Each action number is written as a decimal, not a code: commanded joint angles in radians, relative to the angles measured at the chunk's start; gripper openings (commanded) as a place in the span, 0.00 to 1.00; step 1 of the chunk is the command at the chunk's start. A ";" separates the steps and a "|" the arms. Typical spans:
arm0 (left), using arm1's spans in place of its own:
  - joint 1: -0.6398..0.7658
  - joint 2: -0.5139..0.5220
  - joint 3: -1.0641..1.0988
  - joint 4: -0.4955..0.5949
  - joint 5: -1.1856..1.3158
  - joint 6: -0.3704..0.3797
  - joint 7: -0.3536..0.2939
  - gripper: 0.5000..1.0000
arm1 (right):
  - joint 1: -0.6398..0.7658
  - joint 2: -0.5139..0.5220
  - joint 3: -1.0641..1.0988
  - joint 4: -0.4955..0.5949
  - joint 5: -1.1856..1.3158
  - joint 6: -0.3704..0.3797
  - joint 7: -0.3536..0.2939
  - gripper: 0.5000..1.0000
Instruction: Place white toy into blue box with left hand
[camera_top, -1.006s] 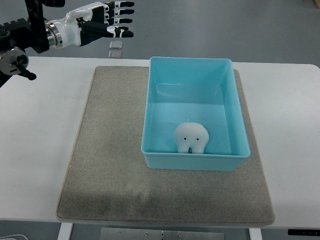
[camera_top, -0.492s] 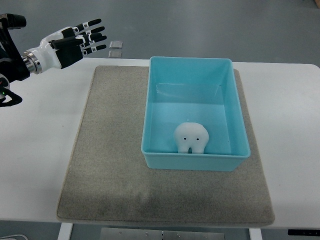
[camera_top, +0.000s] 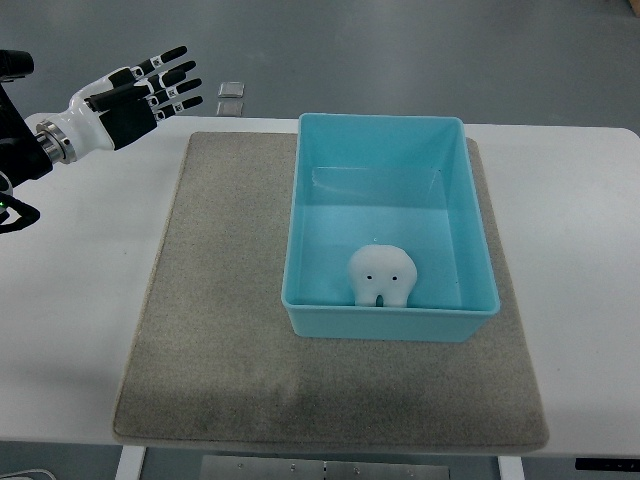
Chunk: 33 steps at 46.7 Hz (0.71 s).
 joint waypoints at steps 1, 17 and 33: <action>0.009 -0.002 0.000 0.011 -0.007 0.000 0.000 0.99 | 0.000 0.000 0.000 0.000 0.000 0.000 0.000 0.87; 0.015 0.000 -0.001 0.009 -0.011 -0.003 -0.002 0.99 | 0.000 0.000 0.002 0.000 0.000 0.000 0.000 0.87; 0.018 0.000 -0.001 0.008 -0.009 -0.004 -0.003 0.99 | -0.002 0.000 0.003 0.014 -0.005 0.015 0.000 0.87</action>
